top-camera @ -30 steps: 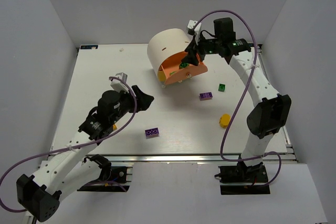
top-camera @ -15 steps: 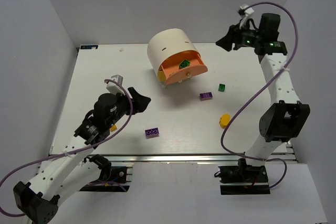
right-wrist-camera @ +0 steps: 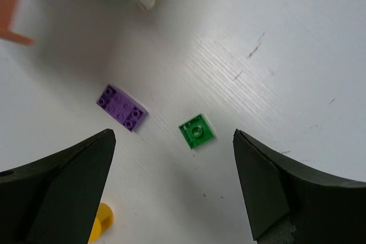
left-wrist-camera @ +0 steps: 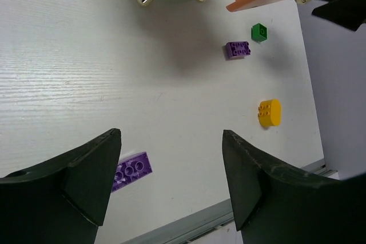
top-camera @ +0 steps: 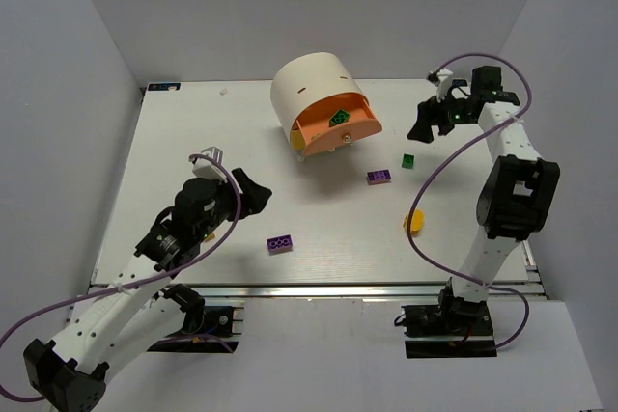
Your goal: Sort the legos into containers by color
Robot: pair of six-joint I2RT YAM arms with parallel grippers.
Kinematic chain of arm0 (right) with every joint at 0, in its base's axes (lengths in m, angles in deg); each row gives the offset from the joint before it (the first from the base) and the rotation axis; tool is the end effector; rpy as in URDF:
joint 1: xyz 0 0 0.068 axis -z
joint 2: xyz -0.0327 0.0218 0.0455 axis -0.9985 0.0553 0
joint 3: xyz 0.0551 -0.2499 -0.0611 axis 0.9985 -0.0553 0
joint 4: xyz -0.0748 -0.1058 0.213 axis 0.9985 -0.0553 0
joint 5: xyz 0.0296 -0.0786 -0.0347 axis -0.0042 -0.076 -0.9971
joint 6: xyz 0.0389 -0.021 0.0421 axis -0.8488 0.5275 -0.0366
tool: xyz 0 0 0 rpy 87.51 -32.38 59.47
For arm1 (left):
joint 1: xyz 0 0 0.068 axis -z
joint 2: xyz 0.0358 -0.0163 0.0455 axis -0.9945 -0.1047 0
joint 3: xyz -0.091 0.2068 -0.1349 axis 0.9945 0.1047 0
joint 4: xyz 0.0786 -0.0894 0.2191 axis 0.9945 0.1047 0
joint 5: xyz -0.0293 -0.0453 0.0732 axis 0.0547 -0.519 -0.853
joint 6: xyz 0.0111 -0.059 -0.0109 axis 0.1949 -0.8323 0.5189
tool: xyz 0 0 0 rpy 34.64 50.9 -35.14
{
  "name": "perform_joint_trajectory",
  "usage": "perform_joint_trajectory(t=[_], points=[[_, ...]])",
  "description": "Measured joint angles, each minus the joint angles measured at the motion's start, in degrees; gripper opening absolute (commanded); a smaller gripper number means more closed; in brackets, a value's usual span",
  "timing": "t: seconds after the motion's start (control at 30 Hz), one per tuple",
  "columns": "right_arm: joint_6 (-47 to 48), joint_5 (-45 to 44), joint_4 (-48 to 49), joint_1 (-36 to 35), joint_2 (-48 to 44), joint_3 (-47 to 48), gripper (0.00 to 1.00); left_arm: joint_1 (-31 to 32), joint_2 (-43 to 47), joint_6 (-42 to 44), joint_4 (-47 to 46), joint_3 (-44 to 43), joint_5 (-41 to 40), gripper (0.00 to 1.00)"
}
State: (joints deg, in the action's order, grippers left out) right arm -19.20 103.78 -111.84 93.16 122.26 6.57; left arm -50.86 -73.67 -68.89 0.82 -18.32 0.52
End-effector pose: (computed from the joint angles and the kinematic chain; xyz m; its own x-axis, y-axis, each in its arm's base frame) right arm 0.4066 -0.0141 0.2764 -0.4548 -0.3701 -0.8100 -0.7184 0.6901 0.0880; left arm 0.1481 -0.0914 0.2768 -0.5709 -0.3970 -0.7186 0.1311 0.8200 -0.5572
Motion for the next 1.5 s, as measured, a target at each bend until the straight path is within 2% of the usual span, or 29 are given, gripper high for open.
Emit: perform_joint_trajectory(t=[0.2, 0.7, 0.93, 1.27, 1.37, 1.43, 1.47, 1.5], points=[[6.8, -4.1, -1.5, 0.4, 3.5, -4.3, 0.89, 0.0, 1.8, -0.2, 2.1, 0.0, -1.1, 0.82], [14.4, -12.3, -0.4, -0.7, 10.3, -2.9, 0.89, 0.0, 4.3, -1.7, 5.4, 1.5, -2.5, 0.82], [16.1, -12.8, -0.6, -3.3, 12.9, -1.3, 0.89, 0.0, 5.0, -2.1, 6.1, 1.5, -2.8, 0.82], [24.2, -14.4, -1.9, -5.7, 15.1, 0.2, 0.86, 0.0, 5.2, -2.1, 6.8, 1.5, -2.8, 0.82], [26.2, -16.1, -2.5, -5.7, 15.6, 0.0, 0.82, 0.0, 5.2, -2.1, 7.0, 1.5, -2.8, 0.83], [27.3, -17.1, -2.2, -5.8, 15.6, -0.6, 0.75, 0.0, 5.2, -2.1, 7.0, 1.5, -2.9, 0.83], [27.6, -17.5, -1.8, -5.8, 15.6, -1.2, 0.70, 0.0, 5.2, -2.1, 7.0, 1.5, -2.8, 0.82], [28.0, -17.4, -1.3, -5.8, 15.5, -1.9, 0.57, 0.0, 5.2, -2.1, 7.0, 1.5, -2.8, 0.82]])
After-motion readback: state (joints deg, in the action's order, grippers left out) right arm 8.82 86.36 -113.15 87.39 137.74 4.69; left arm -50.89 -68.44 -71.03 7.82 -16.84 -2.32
